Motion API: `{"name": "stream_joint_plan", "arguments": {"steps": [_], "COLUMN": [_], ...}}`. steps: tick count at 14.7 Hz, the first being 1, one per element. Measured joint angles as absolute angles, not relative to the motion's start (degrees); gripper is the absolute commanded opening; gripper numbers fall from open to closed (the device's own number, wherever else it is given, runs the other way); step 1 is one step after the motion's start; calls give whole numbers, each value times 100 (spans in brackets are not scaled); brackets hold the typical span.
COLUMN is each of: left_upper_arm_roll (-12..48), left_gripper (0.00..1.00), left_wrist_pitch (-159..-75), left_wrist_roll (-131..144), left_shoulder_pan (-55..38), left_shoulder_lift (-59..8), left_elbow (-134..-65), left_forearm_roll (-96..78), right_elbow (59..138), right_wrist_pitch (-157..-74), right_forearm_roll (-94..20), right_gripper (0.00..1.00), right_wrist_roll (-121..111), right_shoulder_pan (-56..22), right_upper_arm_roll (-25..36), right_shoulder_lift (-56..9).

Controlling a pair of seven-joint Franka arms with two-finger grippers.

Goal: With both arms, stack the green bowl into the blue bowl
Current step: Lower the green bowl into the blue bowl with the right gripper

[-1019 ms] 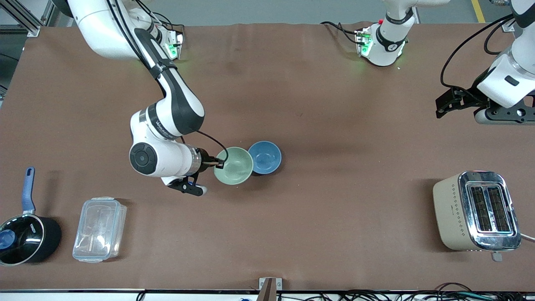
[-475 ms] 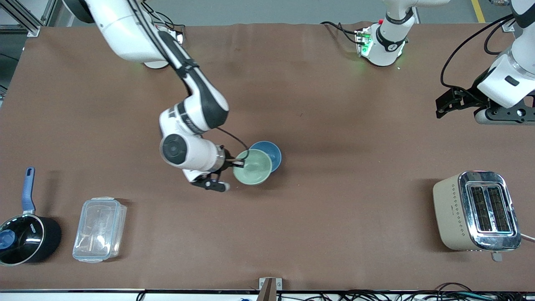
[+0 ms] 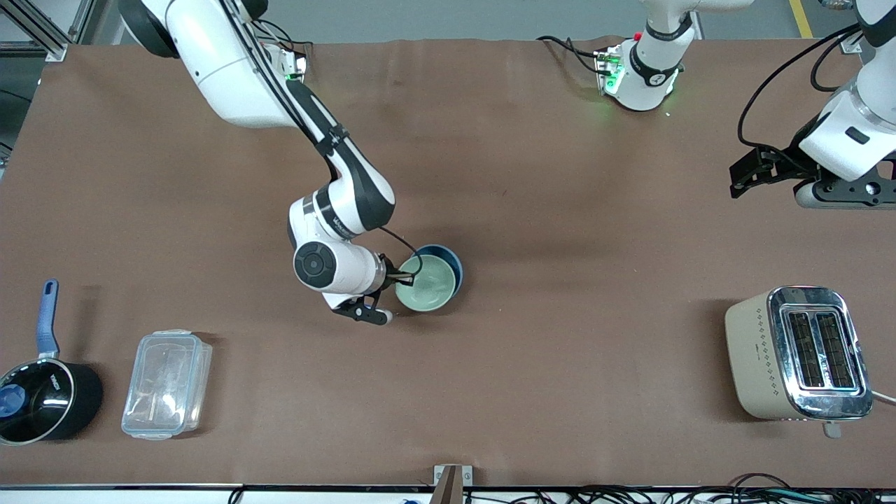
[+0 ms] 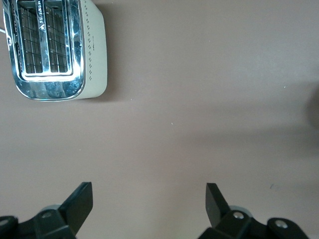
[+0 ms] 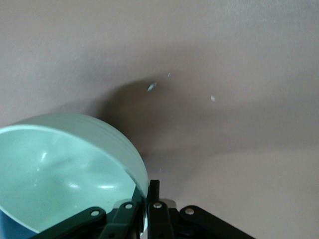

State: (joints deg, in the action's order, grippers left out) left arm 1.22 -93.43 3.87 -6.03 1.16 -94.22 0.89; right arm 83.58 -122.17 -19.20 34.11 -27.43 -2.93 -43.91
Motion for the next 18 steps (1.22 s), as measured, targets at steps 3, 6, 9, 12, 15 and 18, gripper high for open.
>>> {"name": "stream_joint_plan", "arguments": {"steps": [3, 6, 9, 12, 15, 18], "left_upper_arm_roll": [122, 121, 121, 121, 121, 121], "left_gripper": [100, 100, 100, 100, 100, 100], "left_wrist_pitch": [-9343, -9343, -9343, -9343, -9343, -9343], "left_wrist_roll": [388, 388, 389, 389, 389, 389], "left_shoulder_pan": [-601, -601, -601, -601, -600, -600], "left_shoulder_lift": [116, 116, 116, 116, 116, 116], "left_elbow": [-9422, -9423, -9423, -9423, -9424, -9425], "left_forearm_roll": [89, 89, 89, 89, 89, 89], "right_elbow": [8345, 8318, 8266, 8256, 8234, 8233], "right_wrist_pitch": [-12348, -12249, -11826, -11730, -11481, -11377], "right_forearm_roll": [-1937, -1956, -1972, -1980, -1999, -2031], "right_gripper": [2, 2, 2, 2, 2, 2], "right_wrist_roll": [3411, 3412, 3402, 3356, 3315, 3315], "right_shoulder_pan": [-2763, -2763, -2764, -2763, -2764, -2778], "right_upper_arm_roll": [-314, -328, -359, -375, -429, -491], "right_shoulder_lift": [-4448, -4444, -4362, -4309, -4227, -4167]}}
